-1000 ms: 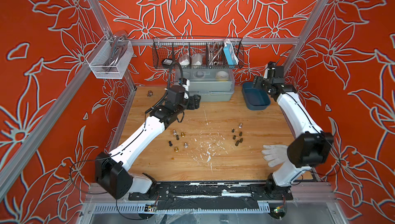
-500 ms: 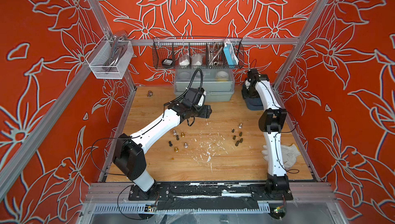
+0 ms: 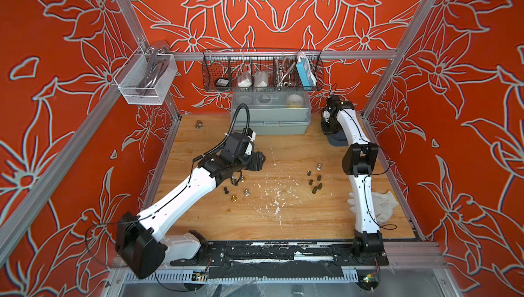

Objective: Put the chess pieces into the storage box
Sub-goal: Pick up the storage box at the corner of the board.

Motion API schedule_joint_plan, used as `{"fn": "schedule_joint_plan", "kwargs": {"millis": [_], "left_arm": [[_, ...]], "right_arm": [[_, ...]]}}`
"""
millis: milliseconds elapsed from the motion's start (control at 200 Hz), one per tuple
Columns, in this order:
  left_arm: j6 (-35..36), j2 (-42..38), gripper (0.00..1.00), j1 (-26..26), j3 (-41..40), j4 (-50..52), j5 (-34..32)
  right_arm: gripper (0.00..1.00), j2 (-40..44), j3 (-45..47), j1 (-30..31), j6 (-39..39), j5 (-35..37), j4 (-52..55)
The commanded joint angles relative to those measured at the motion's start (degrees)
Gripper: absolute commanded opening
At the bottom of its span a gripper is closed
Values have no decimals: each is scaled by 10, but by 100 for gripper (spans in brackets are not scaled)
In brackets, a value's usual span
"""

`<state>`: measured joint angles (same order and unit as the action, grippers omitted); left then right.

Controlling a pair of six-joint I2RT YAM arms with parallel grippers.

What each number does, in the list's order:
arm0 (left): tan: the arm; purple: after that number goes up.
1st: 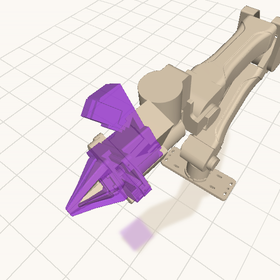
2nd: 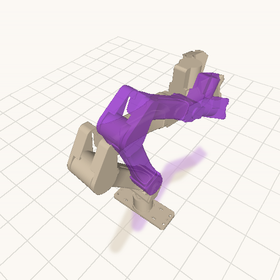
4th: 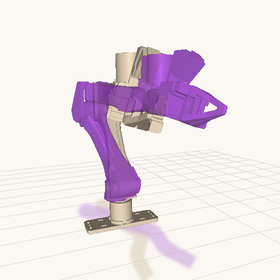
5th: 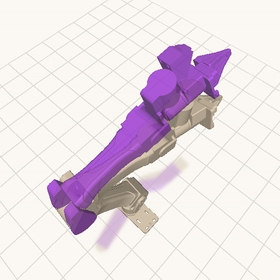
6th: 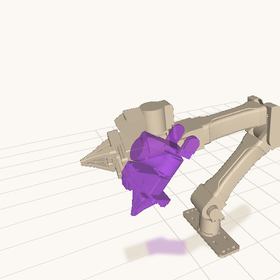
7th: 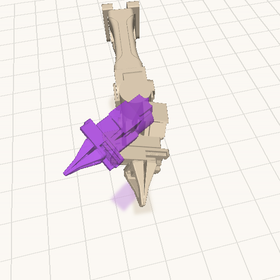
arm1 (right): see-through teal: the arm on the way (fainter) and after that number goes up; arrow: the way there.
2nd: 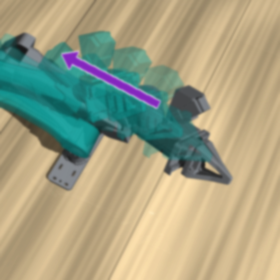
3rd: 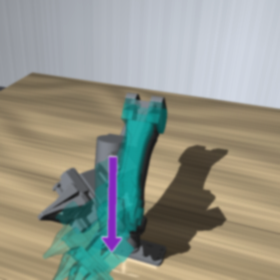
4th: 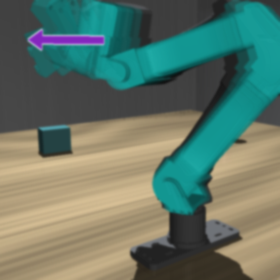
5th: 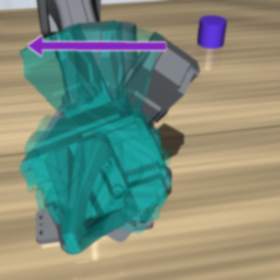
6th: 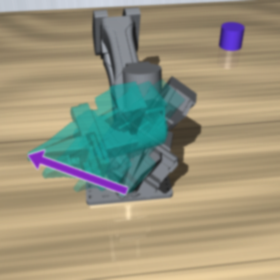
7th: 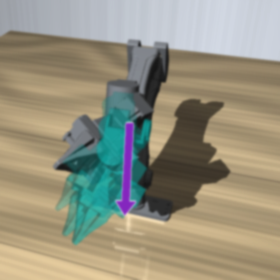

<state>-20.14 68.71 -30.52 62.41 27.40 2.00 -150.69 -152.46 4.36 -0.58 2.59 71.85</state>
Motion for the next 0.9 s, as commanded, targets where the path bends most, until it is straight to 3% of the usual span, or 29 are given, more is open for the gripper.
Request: {"fn": "schedule_joint_plan", "kwargs": {"millis": [0, 105, 210, 410, 520, 631, 896], "left_arm": [[-8, -39, 60, 14, -16, 9, 10], [15, -75, 60, 14, -21, 54, 9], [16, -152, 59, 16, -84, 46, 7], [10, -226, 57, 39, -127, 95, -1], [16, -245, 56, 77, -144, 116, 19], [20, -246, 55, 125, -147, 128, 64], [15, -243, 54, 193, -158, 130, 55]], "right_arm": [[0, 9, 11, -5, 8, -12, -2], [0, 21, -8, -5, 31, 2, 8], [0, 65, 3, -3, 62, 23, 31], [0, 227, 157, 15, 109, 70, 29], [0, 322, 239, 46, 124, 98, 15], [0, 406, 303, 106, 150, 127, 19], [0, 552, 476, 325, 231, 190, -16]]}}
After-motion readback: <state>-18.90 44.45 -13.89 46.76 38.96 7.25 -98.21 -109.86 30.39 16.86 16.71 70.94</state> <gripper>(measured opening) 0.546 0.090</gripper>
